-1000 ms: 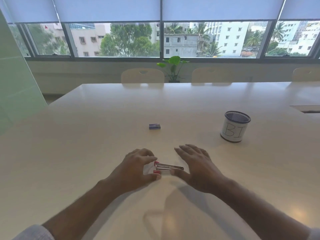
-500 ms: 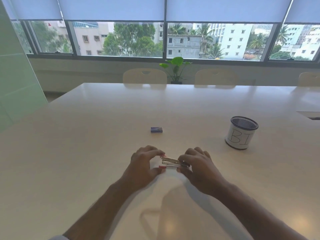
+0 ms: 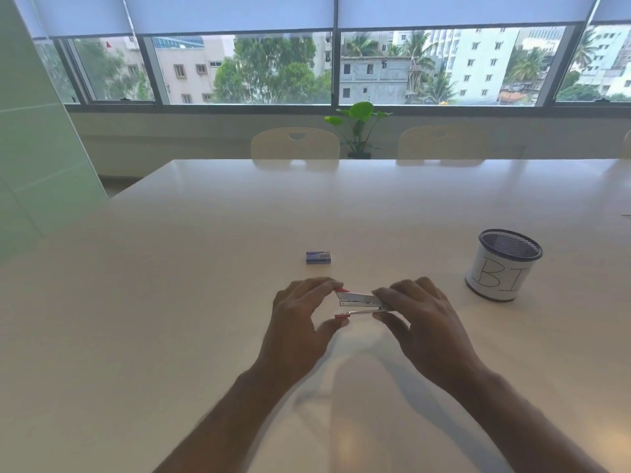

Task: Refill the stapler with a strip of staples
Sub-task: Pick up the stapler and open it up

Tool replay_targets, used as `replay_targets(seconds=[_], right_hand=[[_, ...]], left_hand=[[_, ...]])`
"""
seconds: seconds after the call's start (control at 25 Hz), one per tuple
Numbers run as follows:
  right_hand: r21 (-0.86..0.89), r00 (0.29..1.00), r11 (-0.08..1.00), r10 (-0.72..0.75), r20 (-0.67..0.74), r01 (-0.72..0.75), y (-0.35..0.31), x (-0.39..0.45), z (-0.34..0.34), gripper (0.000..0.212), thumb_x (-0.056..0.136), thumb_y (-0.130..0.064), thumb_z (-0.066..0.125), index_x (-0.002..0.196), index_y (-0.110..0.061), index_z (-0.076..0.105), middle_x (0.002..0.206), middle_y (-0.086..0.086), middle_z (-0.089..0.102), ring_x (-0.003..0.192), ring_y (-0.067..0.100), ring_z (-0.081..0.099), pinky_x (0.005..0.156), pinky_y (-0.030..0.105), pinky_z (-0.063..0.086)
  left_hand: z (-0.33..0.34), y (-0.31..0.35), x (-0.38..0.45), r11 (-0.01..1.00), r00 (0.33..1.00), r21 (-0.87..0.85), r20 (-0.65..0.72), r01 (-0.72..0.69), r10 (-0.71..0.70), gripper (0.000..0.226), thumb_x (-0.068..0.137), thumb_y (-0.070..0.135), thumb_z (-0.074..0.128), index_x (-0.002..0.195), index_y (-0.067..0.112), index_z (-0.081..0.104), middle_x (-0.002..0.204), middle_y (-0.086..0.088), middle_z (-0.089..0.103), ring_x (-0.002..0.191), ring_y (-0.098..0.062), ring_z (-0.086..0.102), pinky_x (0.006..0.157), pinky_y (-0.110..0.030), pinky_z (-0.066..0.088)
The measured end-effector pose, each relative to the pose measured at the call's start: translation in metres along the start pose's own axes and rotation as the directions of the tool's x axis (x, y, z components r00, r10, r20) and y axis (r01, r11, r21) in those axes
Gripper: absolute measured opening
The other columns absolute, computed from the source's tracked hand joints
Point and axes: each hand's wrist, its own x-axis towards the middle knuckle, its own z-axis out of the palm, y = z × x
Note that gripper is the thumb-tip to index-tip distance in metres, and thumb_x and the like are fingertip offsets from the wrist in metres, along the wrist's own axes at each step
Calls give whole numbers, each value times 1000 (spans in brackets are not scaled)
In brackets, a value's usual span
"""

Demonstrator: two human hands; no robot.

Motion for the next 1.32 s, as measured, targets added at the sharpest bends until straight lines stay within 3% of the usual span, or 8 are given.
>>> replay_targets(seconds=[0.16,0.44,0.76,0.96,1.16,1.32], right_hand=[[6,998,998,-54,-11,55,-3,0,-3,21,83,-22,71,104,-21,67,84,-7,63,75,18,46,63,36,47],[50,999,998,-30,-39,32,-4,-4,-2,28,82,-22,73,109,-19,68,91,-6,65,80,18,48,68,37,49],[91,997,994,-60,-42,63,-2,-7,0,27,86,-24,67,113,-22,63,95,-5,63,81,17,48,68,35,48],[108,998,993,-47,-48,52,-2,-5,-3,24,89,-26,61,112,-19,65,97,-3,65,82,18,48,69,34,48],[114,998,992,-55,-26,57,-7,-5,-4,23,89,-27,60,110,-20,67,96,-5,66,84,19,50,70,37,49],[132,997,990,-45,-58,52,-7,-6,-6,28,87,-22,65,115,-17,65,97,-2,67,84,21,51,70,39,51]], left_hand=[[-4,-1,2,999,998,-32,-69,-1,-1,33,71,37,78,102,33,70,100,31,61,100,3,57,90,-33,45],[-8,2,2,998,996,-46,-82,-37,33,32,68,35,80,98,34,70,97,33,59,97,7,56,89,-32,44],[-8,1,2,997,997,-48,-61,-55,52,31,70,38,78,99,35,68,99,37,56,100,9,54,91,-32,43],[-4,-1,-2,998,999,-54,-19,-42,41,43,75,40,74,116,40,60,116,37,52,113,9,49,99,-30,39],[-7,-1,1,997,998,-53,-45,-54,52,31,73,36,76,102,36,66,102,37,54,103,7,52,92,-34,44],[-9,3,1,995,996,-68,-52,-79,75,30,73,35,78,101,32,67,103,35,55,104,7,52,94,-33,42]])
